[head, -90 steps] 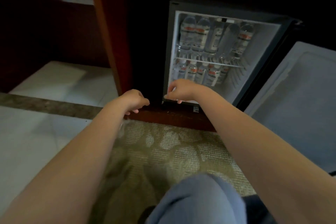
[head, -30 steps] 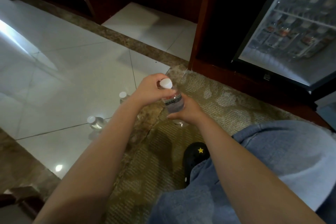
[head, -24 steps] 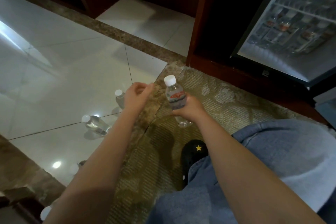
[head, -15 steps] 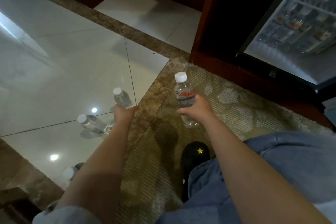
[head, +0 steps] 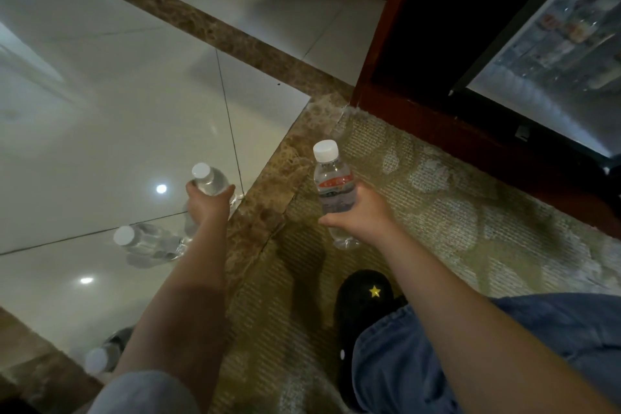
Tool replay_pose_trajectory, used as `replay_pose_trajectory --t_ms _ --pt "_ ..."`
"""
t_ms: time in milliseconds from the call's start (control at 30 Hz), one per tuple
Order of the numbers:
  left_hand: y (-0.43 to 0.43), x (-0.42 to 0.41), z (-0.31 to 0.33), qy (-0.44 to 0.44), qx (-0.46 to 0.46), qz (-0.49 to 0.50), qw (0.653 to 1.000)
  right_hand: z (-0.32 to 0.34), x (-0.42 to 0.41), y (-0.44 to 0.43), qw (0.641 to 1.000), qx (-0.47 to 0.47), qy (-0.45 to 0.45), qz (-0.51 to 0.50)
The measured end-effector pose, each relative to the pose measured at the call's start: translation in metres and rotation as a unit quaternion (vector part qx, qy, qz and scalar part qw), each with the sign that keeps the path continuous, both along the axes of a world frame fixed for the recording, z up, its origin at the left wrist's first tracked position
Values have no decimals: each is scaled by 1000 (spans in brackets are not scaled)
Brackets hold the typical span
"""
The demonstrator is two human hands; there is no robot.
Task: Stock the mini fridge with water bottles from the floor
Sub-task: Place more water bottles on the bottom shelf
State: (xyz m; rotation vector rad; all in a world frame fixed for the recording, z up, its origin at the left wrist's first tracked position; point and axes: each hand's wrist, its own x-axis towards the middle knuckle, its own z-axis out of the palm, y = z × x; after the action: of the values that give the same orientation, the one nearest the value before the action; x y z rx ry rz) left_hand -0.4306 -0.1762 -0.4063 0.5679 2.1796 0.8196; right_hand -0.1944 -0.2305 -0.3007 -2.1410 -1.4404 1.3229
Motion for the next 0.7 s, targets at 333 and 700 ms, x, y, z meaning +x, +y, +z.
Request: replay_pose_trajectory --t_ms 333,700 --pt "-1 33 23 10 63 -72 995 4 -1 0 999 4 27 -44" --pt "18 109 141 -13 211 -230 950 61 31 -10 970 137 -3 -200"
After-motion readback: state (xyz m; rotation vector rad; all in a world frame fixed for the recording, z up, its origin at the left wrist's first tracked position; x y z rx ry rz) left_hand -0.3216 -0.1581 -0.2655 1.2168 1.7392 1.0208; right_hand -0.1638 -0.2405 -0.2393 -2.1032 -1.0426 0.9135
